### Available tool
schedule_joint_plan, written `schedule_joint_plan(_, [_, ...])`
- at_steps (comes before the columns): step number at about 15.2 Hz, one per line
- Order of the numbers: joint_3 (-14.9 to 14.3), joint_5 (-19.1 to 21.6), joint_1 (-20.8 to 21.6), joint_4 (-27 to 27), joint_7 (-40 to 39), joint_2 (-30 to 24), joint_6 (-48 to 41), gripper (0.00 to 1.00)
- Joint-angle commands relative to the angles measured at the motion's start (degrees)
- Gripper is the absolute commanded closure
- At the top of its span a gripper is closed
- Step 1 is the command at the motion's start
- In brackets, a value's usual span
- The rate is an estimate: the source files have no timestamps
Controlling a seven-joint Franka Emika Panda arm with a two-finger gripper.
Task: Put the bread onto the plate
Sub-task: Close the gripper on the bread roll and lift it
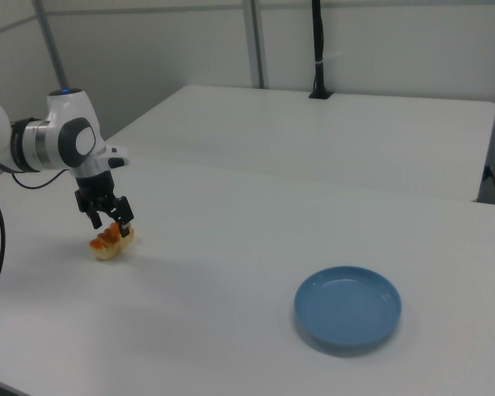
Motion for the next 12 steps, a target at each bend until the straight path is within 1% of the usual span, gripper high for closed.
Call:
schedule_joint_plan(1, [-0.45, -2.23, 0.78, -0.23, 2.43, 1.22, 1.72, 0.0])
schedule_joint_plan(2, [-0.45, -2.84, 0.87, -0.31, 3.38, 1.74, 3.2, 0.0])
schedule_joint_plan(3, [-0.45, -3.98, 1.04, -0.4, 4.96, 2.44, 4.09, 0.09])
schedule_joint_plan(4, [-0.45, -5.21, 1.39, -0.4, 6.72, 3.06, 4.36, 0.2])
schedule_joint_plan(5, [-0.36, -5.74, 1.48, -0.14, 8.82, 3.5, 4.44, 0.41])
schedule_joint_plan(6, [-0.36, -5.75, 1.48, -0.05, 9.28, 3.33, 4.36, 0.54])
schedule_joint_plan(7, [-0.36, -5.31, 1.48, 0.47, 9.46, 3.07, 4.1, 0.62])
schedule_joint_plan(8, [-0.36, -4.87, 1.31, 1.09, 9.46, 2.89, 3.75, 0.67])
schedule_joint_plan(11, [-0.27, -4.52, -1.93, 3.37, 7.8, 0.17, -1.86, 0.68])
schedule_joint_plan(12, [-0.27, -4.08, -3.08, 4.51, 5.61, -0.7, -3.71, 0.68])
